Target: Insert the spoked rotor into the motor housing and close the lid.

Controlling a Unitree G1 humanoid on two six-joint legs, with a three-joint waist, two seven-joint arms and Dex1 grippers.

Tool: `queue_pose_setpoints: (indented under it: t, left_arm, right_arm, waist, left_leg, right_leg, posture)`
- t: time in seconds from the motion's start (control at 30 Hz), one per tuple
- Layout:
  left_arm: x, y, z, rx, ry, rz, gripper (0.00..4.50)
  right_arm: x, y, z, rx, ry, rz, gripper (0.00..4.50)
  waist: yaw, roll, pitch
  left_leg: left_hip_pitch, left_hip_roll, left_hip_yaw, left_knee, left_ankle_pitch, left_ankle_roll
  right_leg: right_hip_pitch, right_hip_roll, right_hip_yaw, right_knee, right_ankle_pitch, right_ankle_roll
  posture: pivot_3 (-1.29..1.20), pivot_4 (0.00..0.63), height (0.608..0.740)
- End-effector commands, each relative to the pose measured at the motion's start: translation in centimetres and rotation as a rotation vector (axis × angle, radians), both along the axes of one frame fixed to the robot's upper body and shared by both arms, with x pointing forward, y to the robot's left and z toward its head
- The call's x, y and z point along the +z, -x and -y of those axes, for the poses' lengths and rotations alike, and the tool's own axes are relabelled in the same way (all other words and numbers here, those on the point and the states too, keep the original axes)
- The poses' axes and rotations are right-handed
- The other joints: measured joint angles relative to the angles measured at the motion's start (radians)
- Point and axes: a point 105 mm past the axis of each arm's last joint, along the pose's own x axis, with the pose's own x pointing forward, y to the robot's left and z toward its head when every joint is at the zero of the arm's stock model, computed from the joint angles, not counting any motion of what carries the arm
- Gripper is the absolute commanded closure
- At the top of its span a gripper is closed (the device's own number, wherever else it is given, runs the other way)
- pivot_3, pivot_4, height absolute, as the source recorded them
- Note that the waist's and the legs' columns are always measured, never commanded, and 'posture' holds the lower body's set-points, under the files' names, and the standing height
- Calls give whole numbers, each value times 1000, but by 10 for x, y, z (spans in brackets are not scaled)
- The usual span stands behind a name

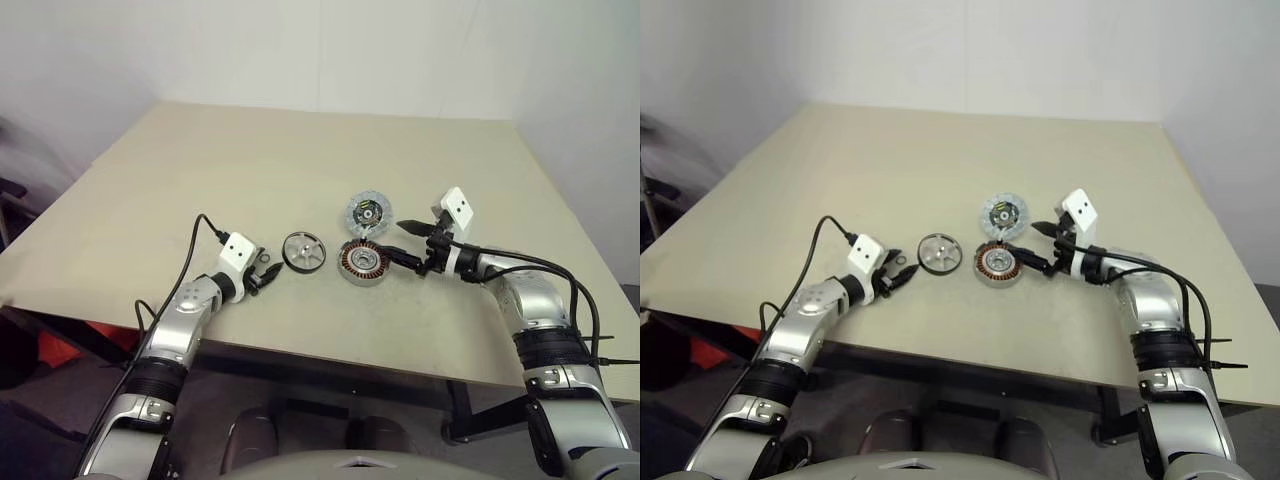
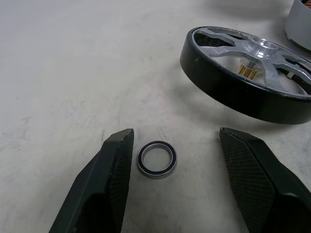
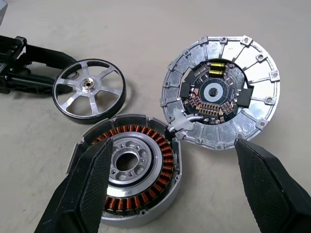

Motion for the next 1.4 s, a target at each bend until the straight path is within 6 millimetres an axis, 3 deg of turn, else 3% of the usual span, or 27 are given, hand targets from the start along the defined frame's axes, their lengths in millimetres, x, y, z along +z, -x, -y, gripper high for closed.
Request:
queue_pose_setpoints:
  t: [0.03, 0.2, 0.53, 0.63, 0.7, 0.97, 1.13, 1.4]
  left_arm:
    - [8, -1, -8, 31, -11, 34, 1582]
    - [3, 1, -17, 62, -26, 14, 1582]
    - [2, 2, -12, 53, -20, -2, 1582]
    - [1, 2, -13, 55, -31, -7, 2131]
    - [1, 1, -14, 58, -39, -9, 2733]
    - [0, 0, -15, 64, -48, -10, 2733]
    - [2, -1, -16, 66, -42, -1, 3827]
    - [6, -2, -15, 74, -38, 18, 3822]
  right_arm:
    - [16, -4, -2, 9, -1, 62, 0]
    - [14, -4, -2, 9, -1, 58, 0]
    - [14, -7, -4, 9, -5, 58, 0]
    - [16, -8, -2, -2, -4, 64, 0]
    - [17, -9, -2, -7, -3, 66, 0]
    - [20, -10, -2, -15, 0, 73, 0]
    - [21, -11, -2, -23, 4, 79, 0]
    - [20, -13, -1, -32, 5, 80, 0]
  waist:
    - [0, 0, 0]
    - [-2, 0, 0]
    - [-2, 0, 0]
    - [-2, 0, 0]
    - [-2, 0, 0]
    - [-2, 0, 0]
    - [-2, 0, 0]
    - [-2, 0, 0]
  left_leg:
    - [0, 0, 0, 0, 0, 0]
    - [0, 0, 0, 0, 0, 0]
    - [1, 0, 0, 0, 0, 0]
    - [1, 0, 0, 0, 0, 0]
    - [1, 0, 0, 0, 0, 0]
    - [1, 0, 0, 0, 0, 0]
    - [1, 0, 0, 0, 0, 0]
    - [2, 0, 0, 0, 0, 0]
  right_leg:
    - [0, 0, 0, 0, 0, 0]
    - [0, 0, 0, 0, 0, 0]
    - [0, 0, 0, 0, 0, 0]
    - [0, 0, 0, 0, 0, 0]
    - [0, 0, 0, 0, 0, 0]
    - [0, 0, 0, 1, -1, 2]
    - [0, 0, 0, 1, -1, 2]
    - [0, 0, 0, 1, -1, 2]
  posture:
    - [0, 0, 740]
    - [0, 0, 740]
    - [0, 0, 740]
    - [0, 0, 740]
    - [0, 0, 740]
    - [0, 0, 740]
    - [0, 0, 740]
    - [0, 0, 740]
